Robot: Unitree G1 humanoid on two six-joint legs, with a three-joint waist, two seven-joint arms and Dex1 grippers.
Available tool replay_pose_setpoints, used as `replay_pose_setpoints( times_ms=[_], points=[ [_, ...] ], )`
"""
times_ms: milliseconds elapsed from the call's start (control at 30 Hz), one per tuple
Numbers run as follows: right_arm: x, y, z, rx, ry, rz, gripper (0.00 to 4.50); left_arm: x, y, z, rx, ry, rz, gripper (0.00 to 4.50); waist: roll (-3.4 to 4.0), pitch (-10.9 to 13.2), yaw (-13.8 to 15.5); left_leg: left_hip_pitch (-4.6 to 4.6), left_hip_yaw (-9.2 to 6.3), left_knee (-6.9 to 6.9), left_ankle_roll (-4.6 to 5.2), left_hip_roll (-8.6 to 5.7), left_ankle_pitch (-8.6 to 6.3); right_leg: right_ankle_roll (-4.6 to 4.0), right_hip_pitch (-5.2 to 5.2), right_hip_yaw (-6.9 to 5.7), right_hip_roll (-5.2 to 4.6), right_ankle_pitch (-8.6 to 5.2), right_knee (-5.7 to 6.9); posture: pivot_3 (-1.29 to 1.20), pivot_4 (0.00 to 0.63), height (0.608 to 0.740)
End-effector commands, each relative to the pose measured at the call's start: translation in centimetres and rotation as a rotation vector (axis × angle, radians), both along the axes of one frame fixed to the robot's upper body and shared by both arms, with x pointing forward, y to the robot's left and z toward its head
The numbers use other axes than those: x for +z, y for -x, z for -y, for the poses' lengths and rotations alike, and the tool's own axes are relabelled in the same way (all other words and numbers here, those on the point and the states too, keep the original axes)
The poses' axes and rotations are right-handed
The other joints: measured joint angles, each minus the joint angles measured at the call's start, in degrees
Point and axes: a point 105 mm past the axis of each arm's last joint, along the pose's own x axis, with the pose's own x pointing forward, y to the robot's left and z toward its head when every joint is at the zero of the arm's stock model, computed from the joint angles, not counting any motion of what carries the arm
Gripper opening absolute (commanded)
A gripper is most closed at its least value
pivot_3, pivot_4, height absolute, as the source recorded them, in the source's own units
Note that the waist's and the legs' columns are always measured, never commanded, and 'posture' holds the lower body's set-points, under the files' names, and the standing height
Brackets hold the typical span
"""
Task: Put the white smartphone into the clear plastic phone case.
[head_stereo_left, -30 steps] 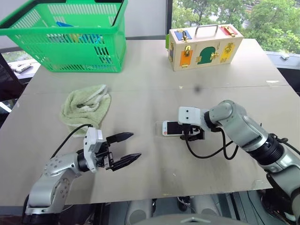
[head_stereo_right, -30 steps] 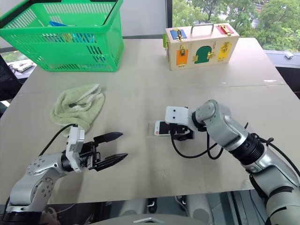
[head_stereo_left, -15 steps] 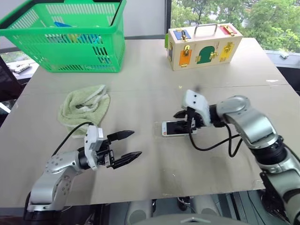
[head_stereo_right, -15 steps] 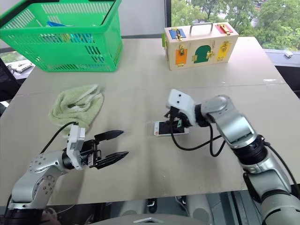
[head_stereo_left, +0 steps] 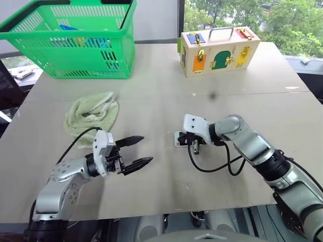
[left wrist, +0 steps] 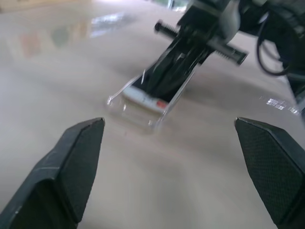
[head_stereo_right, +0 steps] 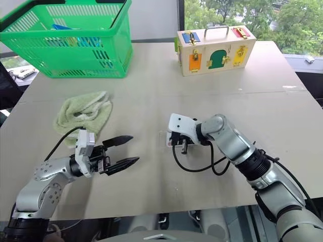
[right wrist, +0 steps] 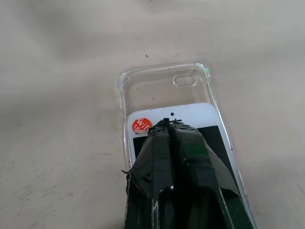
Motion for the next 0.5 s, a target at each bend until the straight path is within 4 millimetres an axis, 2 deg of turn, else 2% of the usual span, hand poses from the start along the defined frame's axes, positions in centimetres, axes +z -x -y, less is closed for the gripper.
replay_pose_setpoints(
  times_ms=[33, 133, 167, 200, 267, 400, 467, 500],
  points=[
    [2.3, 0.1, 0.9, -0.056, -0.143, -0.041, 0.03, 0.1, -0.7, 0.3, 0.004, -0.052, -0.007, 4.50, 0.03, 0.0, 0.3, -0.04, -0.02, 0.00, 0.00, 0.00, 0.00, 0.00, -0.01, -0.05, -0.04, 0.00, 0.01, 0.00, 0.150, 0.740],
    [5.4, 1.3, 2.3, -0.060, -0.221, -0.009, 0.03, 0.0, -1.3, 0.8, -0.025, -0.082, -0.001, 4.50, 0.19, 0.2, 0.7, -0.24, -0.01, 0.04, 0.00, -0.02, 0.01, 0.00, -0.12, -0.08, -0.10, 0.00, -0.01, 0.00, 0.150, 0.740],
    [6.0, 1.7, 2.7, -0.069, -0.234, -0.005, 0.00, -0.1, -1.6, 0.9, -0.030, -0.089, -0.001, 4.10, 0.19, 0.2, 0.8, -0.26, 0.01, 0.04, 0.00, -0.03, 0.01, 0.00, -0.14, -0.07, -0.12, 0.00, -0.04, 0.00, 0.150, 0.740],
    [6.4, 2.0, 3.2, -0.084, -0.236, 0.002, 0.00, -0.1, -1.7, 1.0, -0.040, -0.097, -0.002, 3.91, 0.18, 0.2, 0.9, -0.27, 0.01, 0.03, 0.00, -0.03, 0.01, 0.01, -0.14, -0.07, -0.11, 0.00, -0.07, 0.00, 0.150, 0.740],
    [6.7, 2.3, 4.5, -0.140, -0.217, 0.029, 0.00, -0.4, -2.2, 1.1, -0.052, -0.117, -0.001, 2.98, 0.16, 0.1, 1.0, -0.28, 0.02, -0.03, 0.00, -0.02, 0.00, 0.02, -0.12, -0.08, -0.06, 0.00, -0.20, 0.00, 0.150, 0.740],
    [5.8, 2.2, 7.8, -0.283, -0.132, 0.071, 0.00, -1.3, -3.0, 1.5, -0.080, -0.139, -0.009, 1.06, 0.16, 0.1, 1.4, -0.30, 0.04, -0.12, 0.00, -0.01, -0.01, 0.02, -0.12, -0.10, -0.04, -0.01, -0.30, 0.00, 0.150, 0.740],
    [5.6, 2.2, 8.5, -0.324, -0.120, 0.075, 0.00, -1.9, -3.3, 1.6, -0.101, -0.161, -0.008, 0.08, 0.16, 0.1, 1.3, -0.31, 0.07, -0.12, 0.00, -0.01, -0.01, 0.02, -0.12, -0.09, -0.04, -0.01, -0.35, 0.00, 0.150, 0.740],
    [5.4, 2.1, 8.9, -0.346, -0.111, 0.080, 0.00, -2.3, -3.5, 1.7, -0.115, -0.176, -0.007, 0.08, 0.16, 0.1, 1.3, -0.30, 0.09, -0.11, 0.00, -0.01, 0.00, 0.03, -0.12, -0.06, -0.04, -0.01, -0.36, 0.00, 0.150, 0.740]
  ],
)
